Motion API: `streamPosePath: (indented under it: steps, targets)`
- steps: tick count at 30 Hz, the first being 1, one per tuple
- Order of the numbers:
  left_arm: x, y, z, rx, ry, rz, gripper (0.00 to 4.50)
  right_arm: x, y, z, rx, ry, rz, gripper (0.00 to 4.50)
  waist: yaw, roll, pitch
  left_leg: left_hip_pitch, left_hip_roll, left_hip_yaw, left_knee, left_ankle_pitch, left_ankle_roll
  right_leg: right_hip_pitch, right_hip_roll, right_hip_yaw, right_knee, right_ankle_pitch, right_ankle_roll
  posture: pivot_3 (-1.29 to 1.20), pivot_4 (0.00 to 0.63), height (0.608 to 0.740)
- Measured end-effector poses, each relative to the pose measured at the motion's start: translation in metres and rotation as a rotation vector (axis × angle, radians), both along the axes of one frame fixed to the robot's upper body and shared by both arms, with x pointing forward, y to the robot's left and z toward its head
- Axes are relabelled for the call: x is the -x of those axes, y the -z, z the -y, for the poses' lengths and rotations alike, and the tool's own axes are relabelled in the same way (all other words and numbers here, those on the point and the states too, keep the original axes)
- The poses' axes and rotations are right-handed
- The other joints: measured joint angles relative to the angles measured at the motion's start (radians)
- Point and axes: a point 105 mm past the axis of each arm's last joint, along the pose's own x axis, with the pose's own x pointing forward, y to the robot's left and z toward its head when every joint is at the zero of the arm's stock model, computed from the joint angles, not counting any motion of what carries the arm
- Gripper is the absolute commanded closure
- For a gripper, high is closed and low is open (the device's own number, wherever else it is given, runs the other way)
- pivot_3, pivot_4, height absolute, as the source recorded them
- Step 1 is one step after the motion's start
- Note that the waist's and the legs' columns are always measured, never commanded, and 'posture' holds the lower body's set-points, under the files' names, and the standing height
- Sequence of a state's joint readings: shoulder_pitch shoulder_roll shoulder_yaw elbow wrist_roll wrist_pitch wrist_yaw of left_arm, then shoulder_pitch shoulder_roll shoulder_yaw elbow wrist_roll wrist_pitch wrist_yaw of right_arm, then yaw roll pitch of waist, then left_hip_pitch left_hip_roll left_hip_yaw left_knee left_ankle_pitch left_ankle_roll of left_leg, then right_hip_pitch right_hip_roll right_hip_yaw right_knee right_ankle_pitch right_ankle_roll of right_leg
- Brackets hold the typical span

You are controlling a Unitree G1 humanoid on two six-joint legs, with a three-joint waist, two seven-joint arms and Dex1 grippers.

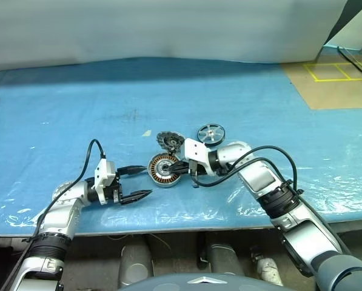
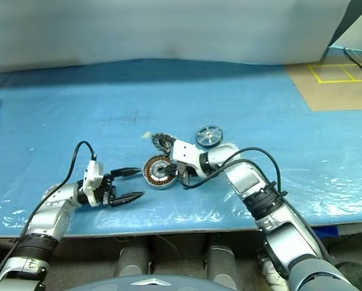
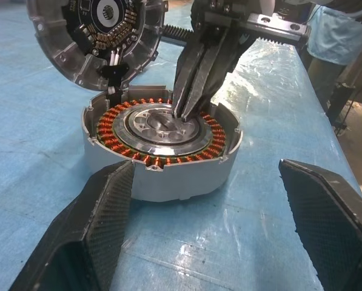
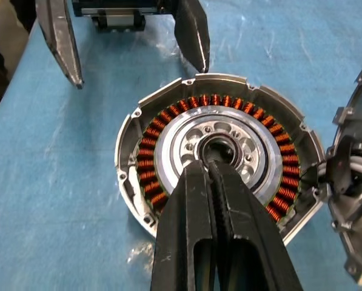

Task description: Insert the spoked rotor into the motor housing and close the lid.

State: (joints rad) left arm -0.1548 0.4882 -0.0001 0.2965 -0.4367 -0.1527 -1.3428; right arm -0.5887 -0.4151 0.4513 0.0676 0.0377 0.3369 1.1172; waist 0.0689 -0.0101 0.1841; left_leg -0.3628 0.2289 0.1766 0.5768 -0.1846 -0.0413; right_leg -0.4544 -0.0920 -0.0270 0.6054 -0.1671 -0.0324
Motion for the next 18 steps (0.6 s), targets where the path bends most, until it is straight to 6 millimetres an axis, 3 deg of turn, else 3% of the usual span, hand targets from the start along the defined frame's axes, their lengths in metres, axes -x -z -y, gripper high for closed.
streamPosePath:
  steps: [10,18]
  targets:
    - [0.0,0.0,0.0,0.0,-0.001,0.0,0.5,0.003,-0.008,-0.002,-0.009,-0.017,0.016,4.44,0.0,0.0,0.0,-0.001,0.001,0.0,0.0,0.0,0.0,-0.001,0.001,0.0,0.0,0.0,0.0,0.0,0.15,0.74]
    - [0.0,0.001,0.0,0.0,-0.002,-0.002,0.5,0.001,-0.025,-0.021,-0.098,-0.038,0.032,4.44,-0.001,0.0,0.0,-0.001,0.001,0.0,0.0,0.0,0.0,-0.001,0.001,0.0,0.0,0.003,-0.005,0.0,0.15,0.74]
